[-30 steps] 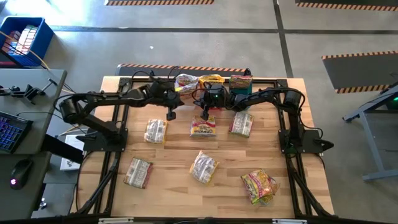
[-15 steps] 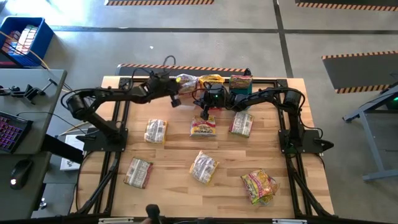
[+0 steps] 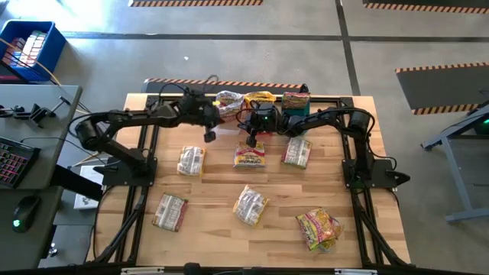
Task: Sort Maruchan noodles
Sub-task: Put the blue noodle pack into the transparent bin
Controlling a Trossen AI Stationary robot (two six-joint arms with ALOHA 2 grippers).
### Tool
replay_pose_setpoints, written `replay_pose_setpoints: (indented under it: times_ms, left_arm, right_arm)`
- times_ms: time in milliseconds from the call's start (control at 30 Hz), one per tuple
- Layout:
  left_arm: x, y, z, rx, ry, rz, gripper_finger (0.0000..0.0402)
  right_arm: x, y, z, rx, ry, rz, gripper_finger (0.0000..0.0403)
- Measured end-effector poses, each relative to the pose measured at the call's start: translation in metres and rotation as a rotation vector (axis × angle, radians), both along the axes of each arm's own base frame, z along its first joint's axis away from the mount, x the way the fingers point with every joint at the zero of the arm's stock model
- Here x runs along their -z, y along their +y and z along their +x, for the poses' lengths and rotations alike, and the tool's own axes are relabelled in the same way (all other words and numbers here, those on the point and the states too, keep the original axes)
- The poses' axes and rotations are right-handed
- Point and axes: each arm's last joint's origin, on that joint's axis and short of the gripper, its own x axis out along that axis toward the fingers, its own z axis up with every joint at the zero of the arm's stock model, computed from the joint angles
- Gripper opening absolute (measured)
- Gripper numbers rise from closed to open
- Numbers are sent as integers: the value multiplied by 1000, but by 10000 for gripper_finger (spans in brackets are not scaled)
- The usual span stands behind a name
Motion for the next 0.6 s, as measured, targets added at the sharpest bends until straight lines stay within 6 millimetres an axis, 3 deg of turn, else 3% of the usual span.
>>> replay_pose_setpoints:
  times_ms: [233,600]
  left_arm:
    - [25,14,11,-195,114,170,0]
    - [40,32,23,-294,46,286,0]
  right_arm:
    - [0,0,0,1,-1,3,0]
    - [0,0,0,1,0,3,0]
